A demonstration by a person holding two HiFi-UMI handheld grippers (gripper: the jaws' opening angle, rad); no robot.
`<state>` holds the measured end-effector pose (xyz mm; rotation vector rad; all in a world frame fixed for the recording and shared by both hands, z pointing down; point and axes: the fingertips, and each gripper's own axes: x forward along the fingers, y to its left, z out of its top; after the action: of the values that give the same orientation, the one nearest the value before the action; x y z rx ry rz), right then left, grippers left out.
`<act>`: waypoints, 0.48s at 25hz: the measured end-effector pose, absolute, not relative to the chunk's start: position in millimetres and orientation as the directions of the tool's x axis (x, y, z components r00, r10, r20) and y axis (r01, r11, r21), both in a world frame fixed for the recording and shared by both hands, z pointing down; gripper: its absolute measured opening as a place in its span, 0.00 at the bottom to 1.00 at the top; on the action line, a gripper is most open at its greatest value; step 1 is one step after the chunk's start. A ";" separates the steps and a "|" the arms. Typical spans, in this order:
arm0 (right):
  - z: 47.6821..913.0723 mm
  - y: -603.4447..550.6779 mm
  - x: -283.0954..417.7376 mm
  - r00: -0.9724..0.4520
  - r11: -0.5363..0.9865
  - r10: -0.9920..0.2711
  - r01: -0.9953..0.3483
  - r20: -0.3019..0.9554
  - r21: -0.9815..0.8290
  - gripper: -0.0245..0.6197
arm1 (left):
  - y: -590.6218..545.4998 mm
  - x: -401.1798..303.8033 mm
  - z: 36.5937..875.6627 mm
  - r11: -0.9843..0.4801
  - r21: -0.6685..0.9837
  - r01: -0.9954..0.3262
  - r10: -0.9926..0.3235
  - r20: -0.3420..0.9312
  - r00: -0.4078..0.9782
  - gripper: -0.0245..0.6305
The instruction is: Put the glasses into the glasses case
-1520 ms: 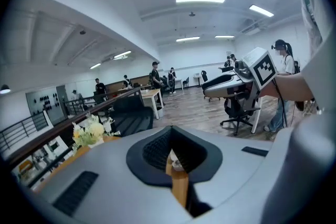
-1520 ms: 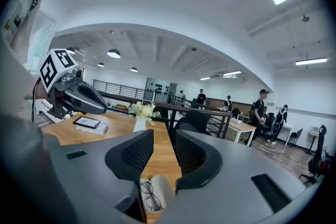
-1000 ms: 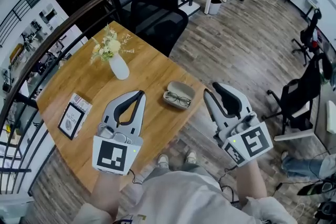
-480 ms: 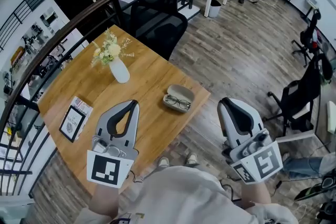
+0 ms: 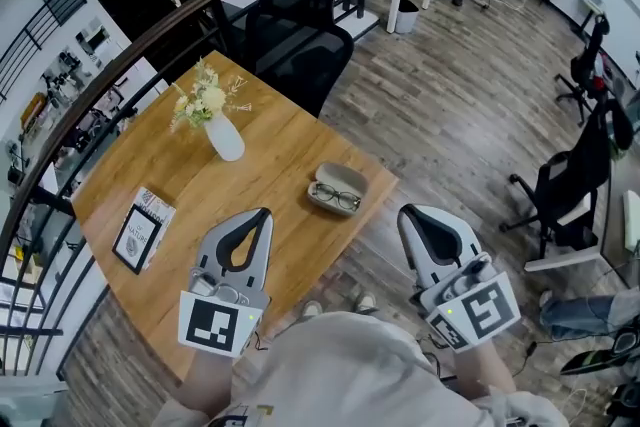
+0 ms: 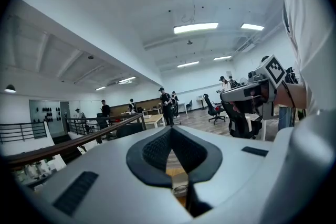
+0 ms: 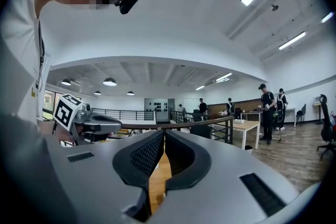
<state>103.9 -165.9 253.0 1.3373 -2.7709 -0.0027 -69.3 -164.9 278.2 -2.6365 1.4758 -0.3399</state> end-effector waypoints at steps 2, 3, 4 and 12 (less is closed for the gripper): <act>256.6 -165.7 103.4 -0.627 0.630 -0.776 -0.775 0.072 0.041 0.09 | -166.1 -70.1 281.3 -0.518 -0.198 -0.832 -0.855 0.156 0.495 0.06; 257.5 -165.7 103.3 -0.628 0.632 -0.774 -0.774 0.075 0.044 0.09 | -166.6 -70.3 282.1 -0.514 -0.198 -0.834 -0.857 0.160 0.490 0.06; 258.1 -166.0 103.4 -0.629 0.633 -0.774 -0.773 0.076 0.047 0.08 | -167.1 -70.1 282.4 -0.511 -0.197 -0.837 -0.859 0.161 0.487 0.06; 261.5 -170.3 110.1 -0.618 0.621 -0.783 -0.782 0.070 0.043 0.08 | -169.7 -63.9 284.4 -0.508 -0.213 -0.834 -0.860 0.168 0.481 0.06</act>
<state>110.1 -170.3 261.5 1.3327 -2.7544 -0.0130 -63.9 -169.7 284.4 -2.6143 1.5012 -0.3876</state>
